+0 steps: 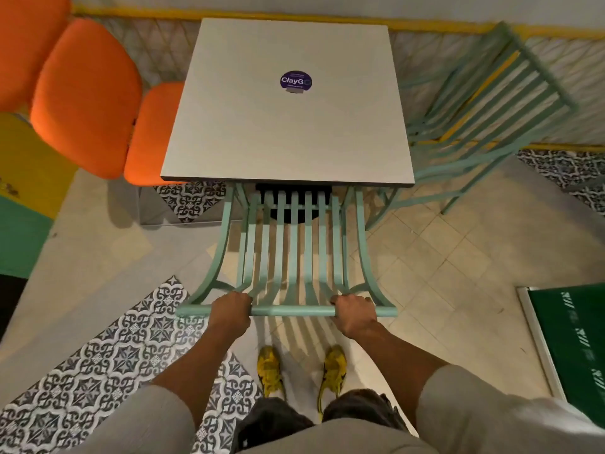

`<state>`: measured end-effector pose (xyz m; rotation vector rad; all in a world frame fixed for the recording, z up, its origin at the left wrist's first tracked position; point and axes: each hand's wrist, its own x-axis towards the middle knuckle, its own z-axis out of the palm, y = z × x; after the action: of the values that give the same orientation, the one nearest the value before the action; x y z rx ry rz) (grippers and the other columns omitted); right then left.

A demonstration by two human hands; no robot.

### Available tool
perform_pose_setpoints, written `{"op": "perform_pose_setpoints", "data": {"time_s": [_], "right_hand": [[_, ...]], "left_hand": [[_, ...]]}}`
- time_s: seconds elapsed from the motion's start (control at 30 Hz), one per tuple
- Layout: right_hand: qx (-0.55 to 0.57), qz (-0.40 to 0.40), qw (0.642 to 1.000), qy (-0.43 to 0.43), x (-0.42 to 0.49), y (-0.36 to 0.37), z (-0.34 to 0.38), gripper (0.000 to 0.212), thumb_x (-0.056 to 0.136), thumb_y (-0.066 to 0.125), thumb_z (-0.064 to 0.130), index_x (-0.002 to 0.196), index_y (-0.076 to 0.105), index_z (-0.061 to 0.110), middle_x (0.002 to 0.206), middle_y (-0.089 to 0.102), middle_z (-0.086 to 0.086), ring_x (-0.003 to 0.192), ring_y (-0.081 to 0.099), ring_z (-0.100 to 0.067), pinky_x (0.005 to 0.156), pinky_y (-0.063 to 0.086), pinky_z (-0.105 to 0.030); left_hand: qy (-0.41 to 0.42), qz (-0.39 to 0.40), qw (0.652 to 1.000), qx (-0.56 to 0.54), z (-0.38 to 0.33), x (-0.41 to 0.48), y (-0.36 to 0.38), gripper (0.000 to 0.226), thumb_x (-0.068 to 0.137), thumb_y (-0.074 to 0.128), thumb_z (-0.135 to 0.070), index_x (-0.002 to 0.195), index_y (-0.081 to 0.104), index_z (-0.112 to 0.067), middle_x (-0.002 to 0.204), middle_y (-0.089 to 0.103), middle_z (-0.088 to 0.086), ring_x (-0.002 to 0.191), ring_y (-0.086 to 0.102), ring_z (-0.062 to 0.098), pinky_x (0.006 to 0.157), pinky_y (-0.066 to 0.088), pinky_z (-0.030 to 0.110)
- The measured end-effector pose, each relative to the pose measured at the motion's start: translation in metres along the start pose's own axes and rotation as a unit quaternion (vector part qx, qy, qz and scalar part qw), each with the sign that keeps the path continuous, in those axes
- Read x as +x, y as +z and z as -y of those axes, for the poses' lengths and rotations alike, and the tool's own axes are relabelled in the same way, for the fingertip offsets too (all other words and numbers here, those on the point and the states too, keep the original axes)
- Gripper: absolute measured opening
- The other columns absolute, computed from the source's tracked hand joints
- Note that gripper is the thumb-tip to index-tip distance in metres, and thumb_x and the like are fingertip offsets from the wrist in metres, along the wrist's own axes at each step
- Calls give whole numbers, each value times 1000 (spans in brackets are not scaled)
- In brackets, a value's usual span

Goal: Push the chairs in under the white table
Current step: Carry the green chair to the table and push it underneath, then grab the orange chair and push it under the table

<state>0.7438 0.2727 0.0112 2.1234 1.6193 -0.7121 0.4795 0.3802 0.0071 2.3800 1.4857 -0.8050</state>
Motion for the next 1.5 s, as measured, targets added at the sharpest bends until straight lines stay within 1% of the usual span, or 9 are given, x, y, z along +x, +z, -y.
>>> {"op": "perform_pose_setpoints", "data": {"time_s": [0.57,0.73,0.87,0.93,1.03,1.13,1.2,1.3,1.5], "right_hand": [[17,23,999,24,16,-19,3,31,107,60,44,131,67,26,126,72,-1,117,69,-25,110,47,-46],[44,105,993,0,19,-35,3,42,102,67,44,136,64,20,132,69,-6,120,67,-27,106,53,-43],[39,196,979,-48,27,-70,0,65,97,75,46,152,58,16,145,63,-9,130,61,-29,106,52,-38],[24,209,975,-66,31,-95,1,67,98,74,46,154,57,15,150,60,-9,135,58,-30,110,50,-37],[48,146,985,-77,38,-133,3,59,105,65,46,153,59,12,155,58,-12,140,55,-32,116,46,-39],[63,58,993,-85,41,-166,3,75,106,58,55,163,39,9,161,49,-17,148,46,-34,121,41,-42],[70,4,994,-88,43,-186,3,90,103,57,63,168,26,8,171,32,-16,155,36,-34,124,36,-46],[65,-52,991,-104,44,-220,8,108,98,52,77,172,3,15,180,-2,-8,165,7,-31,131,20,-53],[27,-138,980,-139,47,-310,33,111,95,48,83,172,4,18,180,-6,-7,166,3,-31,129,17,-60]], "left_hand": [[38,29,999,-22,9,19,-19,35,100,62,-28,135,66,-24,124,71,3,112,70,22,98,58,36],[77,93,991,-58,12,21,-33,35,101,64,-37,131,68,-19,123,72,5,112,70,23,100,57,39],[120,178,973,-86,23,22,-64,44,100,68,-41,138,69,-17,131,71,6,119,65,25,104,53,38],[121,166,975,-88,32,19,-87,50,100,67,-46,141,67,-18,140,68,6,125,62,26,106,51,40],[91,96,986,-104,42,17,-118,63,103,60,-53,155,53,-20,156,56,6,140,54,28,114,46,43],[59,-4,991,-121,51,14,-145,84,100,57,-64,166,31,-20,166,43,9,149,44,31,118,42,47],[51,-63,991,-105,59,13,-162,101,96,51,-76,170,14,-17,175,24,8,160,26,30,126,30,54],[21,-104,990,-91,79,8,-195,119,88,40,-90,170,-5,-17,179,1,4,165,1,27,130,12,59],[-53,-177,980,-74,139,-15,-261,134,75,35,-103,169,-11,-19,178,-6,6,165,-5,28,129,9,62]]}}
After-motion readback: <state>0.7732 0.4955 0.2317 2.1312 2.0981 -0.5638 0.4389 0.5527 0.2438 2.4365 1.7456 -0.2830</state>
